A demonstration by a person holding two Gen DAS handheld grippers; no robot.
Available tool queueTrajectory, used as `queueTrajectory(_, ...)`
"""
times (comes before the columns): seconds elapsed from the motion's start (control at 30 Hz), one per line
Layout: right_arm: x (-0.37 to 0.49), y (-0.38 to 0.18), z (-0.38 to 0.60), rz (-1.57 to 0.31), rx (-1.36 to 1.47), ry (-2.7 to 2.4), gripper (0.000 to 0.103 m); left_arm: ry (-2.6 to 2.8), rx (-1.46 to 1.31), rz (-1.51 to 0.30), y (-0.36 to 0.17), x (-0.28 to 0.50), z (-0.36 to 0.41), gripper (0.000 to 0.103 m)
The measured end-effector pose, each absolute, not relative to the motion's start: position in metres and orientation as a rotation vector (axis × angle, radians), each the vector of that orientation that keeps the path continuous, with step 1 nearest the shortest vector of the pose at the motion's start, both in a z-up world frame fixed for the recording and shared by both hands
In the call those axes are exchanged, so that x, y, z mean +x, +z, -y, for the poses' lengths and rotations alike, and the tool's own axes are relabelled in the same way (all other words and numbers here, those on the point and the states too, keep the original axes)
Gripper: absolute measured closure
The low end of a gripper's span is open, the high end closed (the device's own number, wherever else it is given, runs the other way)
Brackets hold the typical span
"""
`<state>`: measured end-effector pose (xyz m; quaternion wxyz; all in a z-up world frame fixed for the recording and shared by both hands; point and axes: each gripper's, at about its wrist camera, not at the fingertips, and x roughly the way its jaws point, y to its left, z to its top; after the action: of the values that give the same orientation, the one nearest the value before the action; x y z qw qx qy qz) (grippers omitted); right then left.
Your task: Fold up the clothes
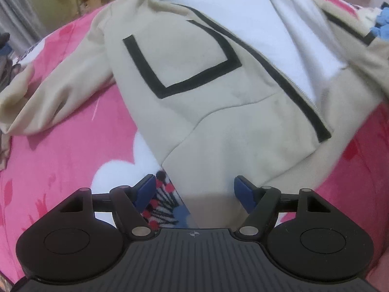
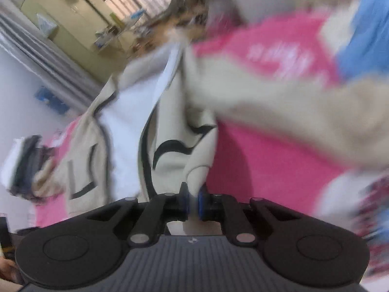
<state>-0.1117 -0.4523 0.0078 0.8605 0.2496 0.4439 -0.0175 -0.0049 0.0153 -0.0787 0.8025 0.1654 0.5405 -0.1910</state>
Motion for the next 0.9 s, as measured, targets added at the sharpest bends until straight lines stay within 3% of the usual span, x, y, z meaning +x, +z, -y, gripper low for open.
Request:
queueTrajectory(0.13, -0.114, -0.006, 0.479, -1.021, 0.393, -0.215, 0.091, -0.409, 0.345, -1.180, -0.085, -0.004, -0.015, 0.031)
queueTrajectory(0.23, -0.114, -0.032, 0.482, -1.060, 0.244, -0.331, 0.069, -0.411, 0.333, -1.183, -0.083, -0.005, -0.018, 0.031)
queueTrajectory(0.27, -0.116, -0.032, 0.482, -1.050, 0.232, -0.355, 0.067, -0.414, 0.329, -1.181, -0.082, -0.005, -0.020, 0.031)
queueTrajectory(0.57, -0.132, 0.042, 0.428, -0.653, 0.032, -0.369, 0.060, -0.421, 0.254, -1.184, -0.084, -0.001, -0.030, 0.031)
queueTrajectory(0.7, -0.084, 0.031, 0.376, -0.749, 0.155, 0.103, 0.060, -0.429, 0.233, -1.182, -0.083, -0.002, -0.033, 0.031)
queueTrajectory(0.9, 0.004, -0.031, 0.290, -1.011, 0.348, 0.559, 0.060, -0.440, 0.187, -1.198, -0.087, -0.001, -0.039, 0.031)
